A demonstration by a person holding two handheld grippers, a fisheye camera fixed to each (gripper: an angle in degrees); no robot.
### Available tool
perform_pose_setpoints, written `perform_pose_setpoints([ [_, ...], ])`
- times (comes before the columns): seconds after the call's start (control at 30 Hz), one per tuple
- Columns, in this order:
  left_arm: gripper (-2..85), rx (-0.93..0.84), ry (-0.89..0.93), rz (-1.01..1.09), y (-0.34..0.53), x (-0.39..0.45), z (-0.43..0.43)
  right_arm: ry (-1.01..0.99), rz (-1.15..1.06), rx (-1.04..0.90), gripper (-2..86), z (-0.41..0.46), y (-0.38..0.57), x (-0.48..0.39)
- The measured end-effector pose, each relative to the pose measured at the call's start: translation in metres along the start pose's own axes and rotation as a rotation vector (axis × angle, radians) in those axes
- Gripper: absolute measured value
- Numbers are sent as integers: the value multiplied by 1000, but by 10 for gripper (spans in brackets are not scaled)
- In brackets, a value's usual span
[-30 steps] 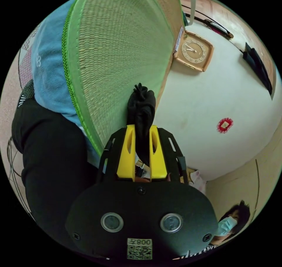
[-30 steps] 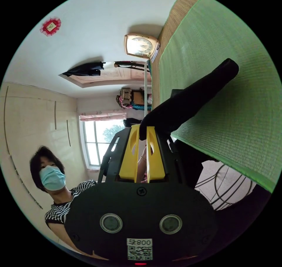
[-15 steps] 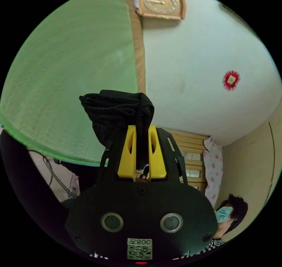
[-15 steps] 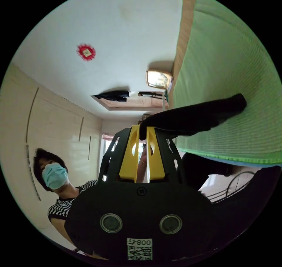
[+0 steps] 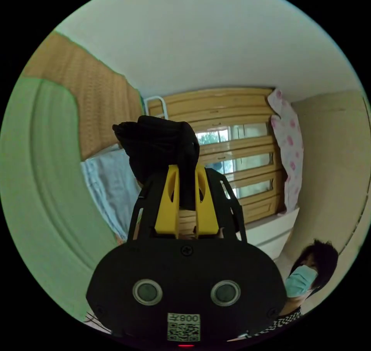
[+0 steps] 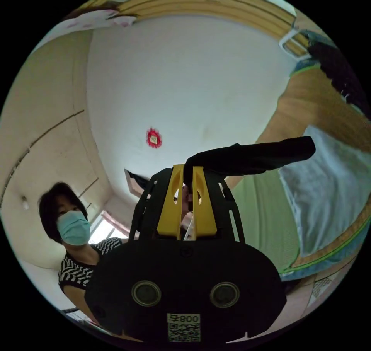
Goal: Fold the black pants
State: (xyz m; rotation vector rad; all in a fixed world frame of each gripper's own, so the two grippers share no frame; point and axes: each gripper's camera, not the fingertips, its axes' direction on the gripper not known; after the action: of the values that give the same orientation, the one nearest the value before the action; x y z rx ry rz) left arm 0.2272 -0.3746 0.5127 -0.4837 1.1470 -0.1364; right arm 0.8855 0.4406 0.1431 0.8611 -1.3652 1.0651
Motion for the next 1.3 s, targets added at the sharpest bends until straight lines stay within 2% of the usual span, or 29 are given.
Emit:
perform_pose_setpoints([
  [0.1, 71, -133, -54, 53, -38, 0, 78, 102, 8, 61, 22, -51, -10, 10],
  [0.17, 71, -245, -165, 35, -56, -19, 132, 182, 59, 80, 22, -73, -5, 29],
  [0.27, 69, -384, -370, -69, -66, -52, 179, 280, 223, 48, 22, -91, 18, 75],
  [0.33, 67, -407, -422, -109, -69, -61, 194, 316, 361, -17, 25, -90, 39, 105],
  [0.47, 67, -379, -326, -146, -88, -58, 217, 254, 391, -12, 28, -89, 52, 111],
  [0.7, 71, -427, -347, -82, -119, -22, 270, 293, 320, -19, 28, -91, 42, 70],
  [0.8, 72, -396, -359, -85, -129, -7, 283, 374, 361, -95, 27, -83, 39, 70],
  [0.9, 71, -353, -393, -65, -136, 14, 292, 324, 383, -41, 27, -89, 37, 65],
  [1.1, 34, -280, -593, 92, -140, 75, 313, 325, 400, 59, 16, -102, 41, 33],
  [1.2, 15, -292, -609, 224, -135, 108, 338, 406, 397, 108, 6, -107, 46, 7],
  [1.3, 6, -339, -651, 366, -132, 137, 373, 541, 288, 77, 3, -94, 30, -31],
])
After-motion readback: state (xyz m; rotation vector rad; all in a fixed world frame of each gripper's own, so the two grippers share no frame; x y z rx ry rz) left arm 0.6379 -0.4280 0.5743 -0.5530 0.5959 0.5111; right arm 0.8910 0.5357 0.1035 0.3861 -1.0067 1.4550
